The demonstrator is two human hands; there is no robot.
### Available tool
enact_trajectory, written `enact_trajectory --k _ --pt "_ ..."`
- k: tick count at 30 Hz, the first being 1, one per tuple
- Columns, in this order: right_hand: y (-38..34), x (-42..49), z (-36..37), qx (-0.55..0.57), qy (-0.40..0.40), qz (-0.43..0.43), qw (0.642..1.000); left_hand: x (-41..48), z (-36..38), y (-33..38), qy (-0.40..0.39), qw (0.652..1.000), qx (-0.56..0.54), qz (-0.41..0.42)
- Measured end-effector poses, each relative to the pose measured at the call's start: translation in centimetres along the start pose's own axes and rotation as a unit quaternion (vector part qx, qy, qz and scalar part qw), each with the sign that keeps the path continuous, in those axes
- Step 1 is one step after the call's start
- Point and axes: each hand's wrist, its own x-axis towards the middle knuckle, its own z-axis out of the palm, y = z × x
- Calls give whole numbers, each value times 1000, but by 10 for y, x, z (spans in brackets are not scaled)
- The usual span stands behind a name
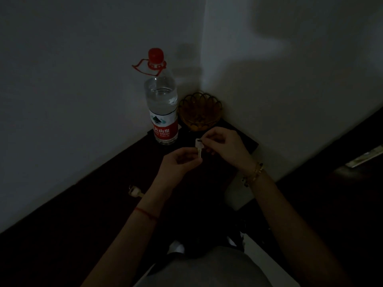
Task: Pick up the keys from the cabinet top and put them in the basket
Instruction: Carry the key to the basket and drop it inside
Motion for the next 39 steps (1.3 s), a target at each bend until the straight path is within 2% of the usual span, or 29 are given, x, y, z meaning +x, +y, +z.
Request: enact_trajectory --k 10,17,22,27,39 --pt "-6 49 -26 -10 28 5 1000 42 23 29 12 999 22 35" --pt "-1 127 -43 -76 63 1 995 96 37 45 50 998 -17 37" --pt "22 179 -36 -130 38 12 991 122 41 41 72 997 -31 14" --pt "43 211 -22 -201 -37 23 979 135 41 33 119 993 -7 -10" --pt "66 217 -5 -306 -109 3 946 136 44 26 173 984 48 -5"
